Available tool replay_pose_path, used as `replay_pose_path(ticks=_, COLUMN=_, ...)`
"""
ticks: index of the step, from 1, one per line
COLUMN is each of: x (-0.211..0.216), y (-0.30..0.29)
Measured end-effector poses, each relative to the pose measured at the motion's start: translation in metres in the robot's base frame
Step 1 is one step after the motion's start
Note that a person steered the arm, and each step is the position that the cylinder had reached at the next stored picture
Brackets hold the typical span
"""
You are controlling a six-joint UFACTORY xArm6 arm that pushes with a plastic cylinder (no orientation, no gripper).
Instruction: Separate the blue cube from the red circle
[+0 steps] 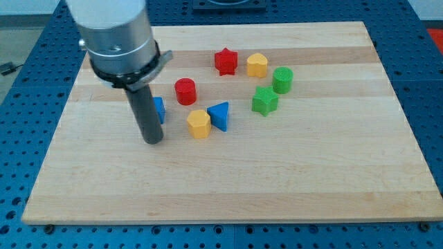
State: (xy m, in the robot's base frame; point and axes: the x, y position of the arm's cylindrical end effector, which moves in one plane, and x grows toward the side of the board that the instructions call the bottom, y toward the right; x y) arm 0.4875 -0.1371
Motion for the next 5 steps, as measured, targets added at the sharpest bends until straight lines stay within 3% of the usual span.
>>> replay_pose_path(ticks=3, x=-0.062, y=-0.004)
replay_pose_path(ticks=5, x=-0.100, y=0.036)
